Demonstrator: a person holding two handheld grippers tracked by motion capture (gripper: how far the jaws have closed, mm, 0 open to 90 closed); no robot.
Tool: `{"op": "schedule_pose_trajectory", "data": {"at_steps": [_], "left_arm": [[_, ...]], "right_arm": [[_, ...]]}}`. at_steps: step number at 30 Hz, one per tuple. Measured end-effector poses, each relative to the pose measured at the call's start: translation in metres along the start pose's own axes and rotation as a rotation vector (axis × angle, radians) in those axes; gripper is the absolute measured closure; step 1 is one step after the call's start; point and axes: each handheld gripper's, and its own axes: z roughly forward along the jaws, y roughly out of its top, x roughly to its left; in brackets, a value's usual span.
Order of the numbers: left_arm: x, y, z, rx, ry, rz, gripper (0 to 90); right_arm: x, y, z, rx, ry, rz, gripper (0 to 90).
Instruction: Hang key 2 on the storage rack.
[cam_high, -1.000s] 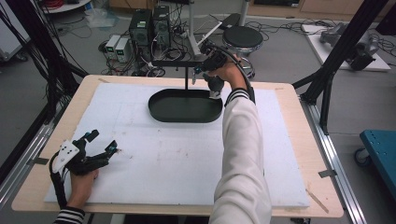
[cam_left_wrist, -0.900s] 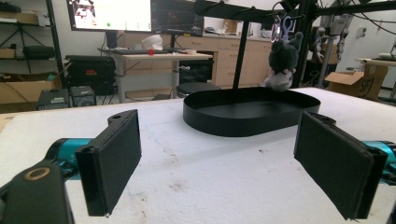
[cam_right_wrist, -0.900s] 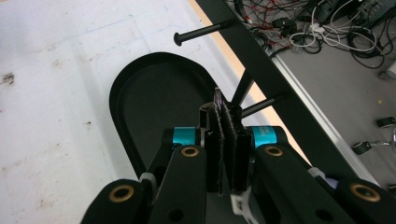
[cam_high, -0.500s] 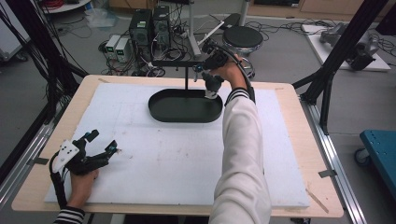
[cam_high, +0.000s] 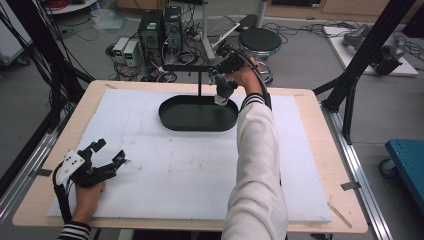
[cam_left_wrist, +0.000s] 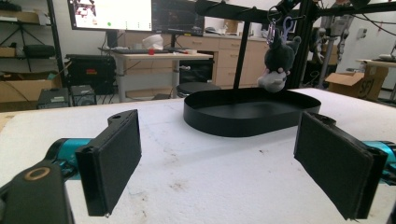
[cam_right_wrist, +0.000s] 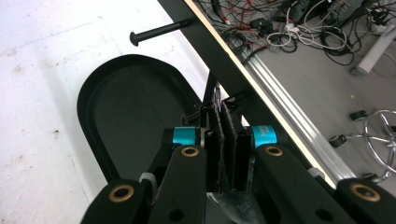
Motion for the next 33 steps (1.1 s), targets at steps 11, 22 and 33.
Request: {"op": "schedule_pose_trajectory", "data": {"at_steps": [11,22,33], "left_arm": [[0.0,0.0,0.0,0.002,0.0,0.002,15.2],[0.0,0.0,0.0,0.003,0.001,0.002,15.2],[0.0,0.0,0.0,0.003,0.0,0.012,15.2]], "right_arm": [[-0.003,0.0,0.002,-0.021,-0.062,0.01,82.3],[-0.001,-0.011,-0.012,-0.178,-0.179,0.08,12.2],[0.009,-0.044,-0.057,-0.406,-0.063,0.182,0.9]]}}
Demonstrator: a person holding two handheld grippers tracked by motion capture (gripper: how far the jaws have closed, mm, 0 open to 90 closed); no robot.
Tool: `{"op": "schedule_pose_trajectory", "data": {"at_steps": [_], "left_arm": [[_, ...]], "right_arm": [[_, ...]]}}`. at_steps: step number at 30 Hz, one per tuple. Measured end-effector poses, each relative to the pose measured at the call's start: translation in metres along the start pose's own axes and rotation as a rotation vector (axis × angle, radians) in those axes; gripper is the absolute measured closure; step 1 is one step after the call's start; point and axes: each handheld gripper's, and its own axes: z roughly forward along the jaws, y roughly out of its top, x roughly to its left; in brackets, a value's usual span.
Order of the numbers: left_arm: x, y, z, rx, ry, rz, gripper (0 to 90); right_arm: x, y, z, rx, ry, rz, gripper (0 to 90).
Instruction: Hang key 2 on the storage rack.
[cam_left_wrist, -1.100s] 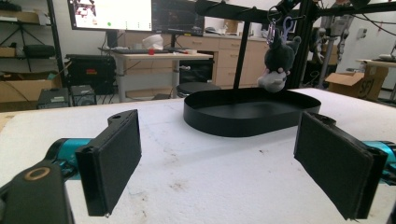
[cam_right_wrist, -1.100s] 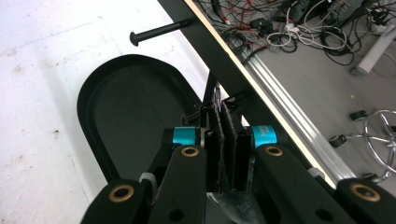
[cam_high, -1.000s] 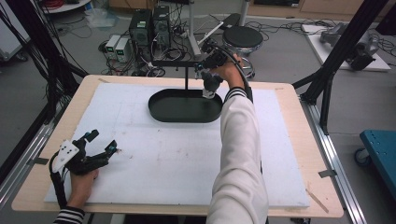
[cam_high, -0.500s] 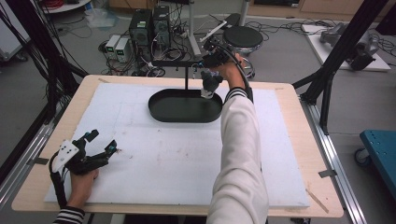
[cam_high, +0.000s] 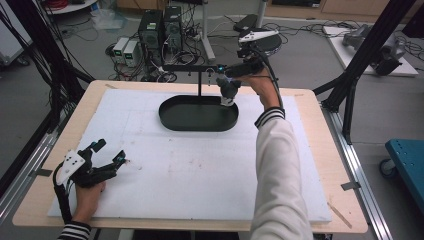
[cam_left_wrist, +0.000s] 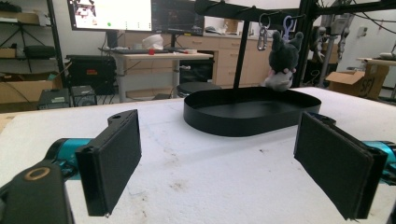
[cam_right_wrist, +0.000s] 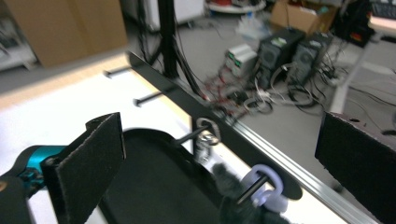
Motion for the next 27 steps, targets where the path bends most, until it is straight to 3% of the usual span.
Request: {"op": "schedule_pose_trajectory", "data": {"at_steps": [2,6,7,11,14,21,24,26,27], "left_arm": [[0.0,0.0,0.0,0.0,0.0,-0.001,15.2],[-0.001,0.0,0.0,0.0,0.0,0.004,15.2],[-0.001,0.0,0.0,0.0,0.001,0.002,15.2],[-0.001,0.0,0.0,0.001,-0.004,0.007,15.2],[-0.001,0.0,0.0,-0.002,-0.003,0.008,15.2],[-0.001,0.0,0.0,-0.002,-0.002,0.003,15.1],[-0.001,0.0,0.0,0.001,-0.003,0.008,15.2],[-0.001,0.0,0.0,-0.001,-0.003,0.008,15.1],[-0.001,0.0,0.0,-0.002,-0.003,0.011,15.1]], "right_arm": [[0.005,-0.001,-0.012,0.014,0.021,-0.01,1.0],[0.021,-0.013,-0.044,-0.069,0.048,-0.025,0.9],[0.026,-0.019,-0.051,-0.105,0.05,-0.049,0.9],[0.044,-0.051,-0.076,-0.188,0.082,-0.054,0.9],[0.057,-0.078,-0.093,-0.239,0.067,-0.054,0.9],[0.08,-0.137,-0.129,-0.331,-0.027,-0.056,1.0],[0.087,-0.164,-0.138,-0.374,-0.058,-0.05,0.9],[0.09,-0.179,-0.14,-0.357,-0.066,-0.016,1.0],[0.092,-0.189,-0.14,-0.39,-0.076,-0.024,1.0]]}}
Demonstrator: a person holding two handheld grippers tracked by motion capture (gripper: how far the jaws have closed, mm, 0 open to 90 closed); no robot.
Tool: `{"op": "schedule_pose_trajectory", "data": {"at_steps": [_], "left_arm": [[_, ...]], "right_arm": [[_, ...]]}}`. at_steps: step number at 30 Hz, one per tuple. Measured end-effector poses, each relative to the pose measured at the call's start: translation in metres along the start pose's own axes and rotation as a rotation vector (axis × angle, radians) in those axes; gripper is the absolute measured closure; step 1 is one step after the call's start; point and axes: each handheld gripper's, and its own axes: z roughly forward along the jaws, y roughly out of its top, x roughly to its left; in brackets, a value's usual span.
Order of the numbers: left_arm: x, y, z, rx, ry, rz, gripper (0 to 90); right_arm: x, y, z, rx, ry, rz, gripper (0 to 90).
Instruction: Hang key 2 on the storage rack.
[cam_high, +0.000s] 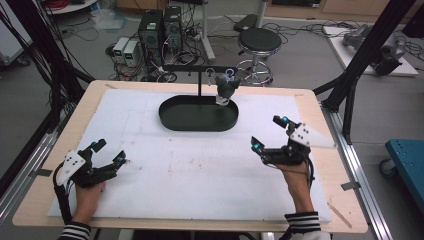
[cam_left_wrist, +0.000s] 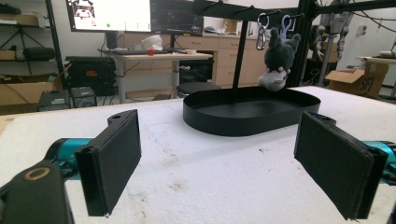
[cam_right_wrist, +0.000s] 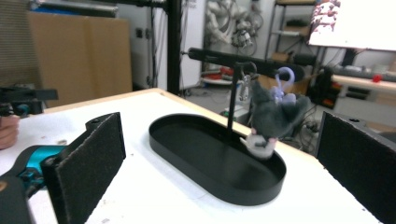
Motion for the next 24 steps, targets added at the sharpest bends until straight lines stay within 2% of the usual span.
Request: {"op": "schedule_pose_trajectory", "data": {"at_steps": [1,2,6,9,15,16,17,20,24], "left_arm": [[0.0,0.0,0.0,-0.001,0.001,0.003,15.1],[0.0,0.0,0.0,-0.001,0.001,0.003,15.1],[0.0,0.0,0.0,0.0,0.001,0.001,15.1],[0.0,0.0,0.0,0.0,0.0,0.004,15.1],[0.0,0.0,0.0,0.0,-0.002,0.005,15.1],[0.0,0.0,0.0,0.002,-0.002,0.008,15.1],[0.0,0.0,0.0,0.002,-0.003,0.008,15.1],[-0.001,0.0,0.0,0.002,-0.002,0.011,15.1],[0.0,0.0,0.0,-0.001,0.001,-0.002,15.1]], "right_arm": [[0.003,-0.008,-0.003,-0.008,-0.002,0.011,1.0],[0.004,-0.016,-0.005,0.007,-0.006,0.016,1.0],[0.01,-0.046,-0.014,0.026,-0.054,-0.006,1.0],[0.013,-0.061,-0.02,-0.007,-0.096,-0.009,1.0],[0.016,-0.08,-0.02,-0.017,-0.118,0.009,0.9],[0.016,-0.082,-0.02,-0.017,-0.12,0.024,0.9],[0.016,-0.085,-0.019,-0.009,-0.117,0.029,1.0],[0.017,-0.091,-0.015,0.05,-0.135,-0.001,0.9],[0.016,-0.096,-0.015,0.046,-0.125,0.021,1.0]]}}
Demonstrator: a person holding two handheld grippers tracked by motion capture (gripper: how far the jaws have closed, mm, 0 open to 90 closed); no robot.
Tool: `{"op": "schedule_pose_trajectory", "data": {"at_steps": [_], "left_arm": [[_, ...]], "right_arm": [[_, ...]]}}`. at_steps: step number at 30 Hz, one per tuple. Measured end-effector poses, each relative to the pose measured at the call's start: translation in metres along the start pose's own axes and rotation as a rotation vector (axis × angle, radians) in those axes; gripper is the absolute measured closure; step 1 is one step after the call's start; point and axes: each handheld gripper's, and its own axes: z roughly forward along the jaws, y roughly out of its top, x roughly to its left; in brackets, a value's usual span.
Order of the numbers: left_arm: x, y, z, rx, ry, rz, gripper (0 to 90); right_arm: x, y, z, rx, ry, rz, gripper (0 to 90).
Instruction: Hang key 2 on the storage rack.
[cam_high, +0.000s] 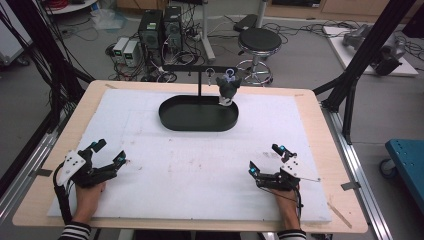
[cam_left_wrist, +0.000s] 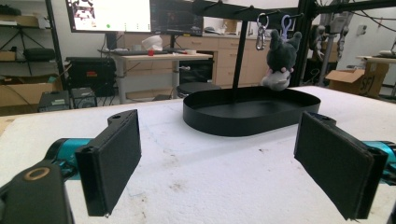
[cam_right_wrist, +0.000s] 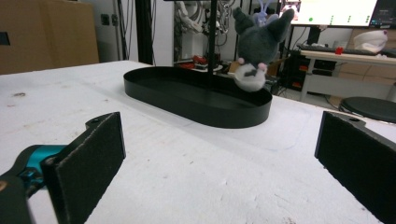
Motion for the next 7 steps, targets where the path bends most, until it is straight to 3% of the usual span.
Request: {"op": "schedule_pose_trajectory", "data": {"at_steps": [7], "left_arm": [[-0.0003,0.0,0.0,0.0,0.0,0.003,15.1]], "right_arm": [[-0.0041,-0.0016,-0.0001,0.002,-0.01,0.044,1.0]]}}
